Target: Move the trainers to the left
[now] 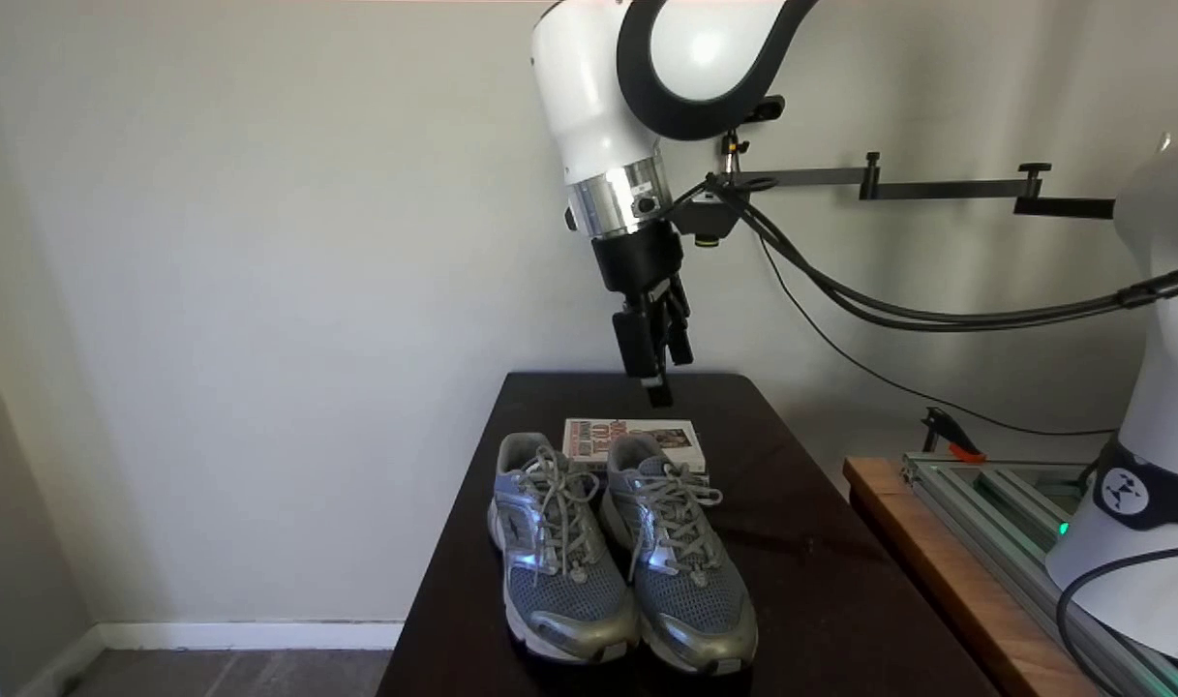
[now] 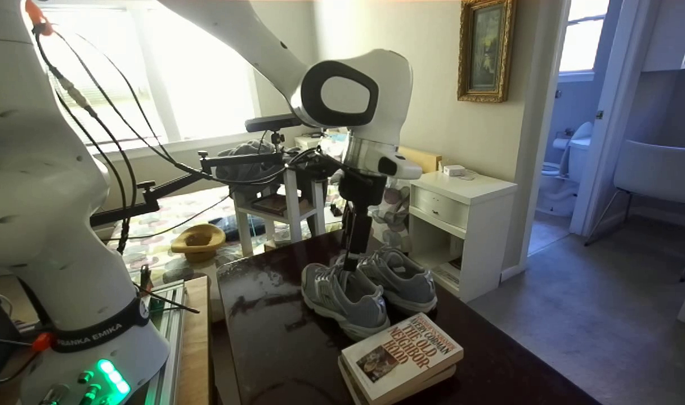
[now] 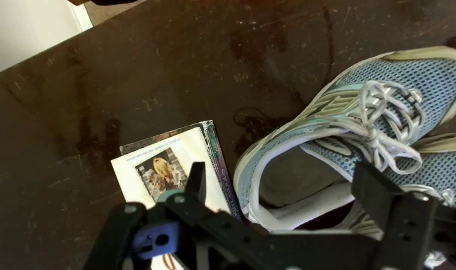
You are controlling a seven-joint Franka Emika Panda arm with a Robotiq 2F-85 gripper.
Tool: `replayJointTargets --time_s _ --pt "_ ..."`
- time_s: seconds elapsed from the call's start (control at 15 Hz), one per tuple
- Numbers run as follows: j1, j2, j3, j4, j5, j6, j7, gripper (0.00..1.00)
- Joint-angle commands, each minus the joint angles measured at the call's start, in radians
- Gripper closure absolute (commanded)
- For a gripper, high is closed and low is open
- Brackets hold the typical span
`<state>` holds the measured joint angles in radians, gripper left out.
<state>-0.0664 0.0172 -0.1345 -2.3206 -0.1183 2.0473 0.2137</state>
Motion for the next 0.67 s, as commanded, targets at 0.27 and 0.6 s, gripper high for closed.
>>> replayJointTargets --time_s 0.27,0.6 --pt "-0.019 -0.045 0.011 -0.025 0.094 -0.017 -0.234 0.00" --pt "-0.018 -0.015 0.012 -0.006 0.095 -0.010 -0.198 0.00"
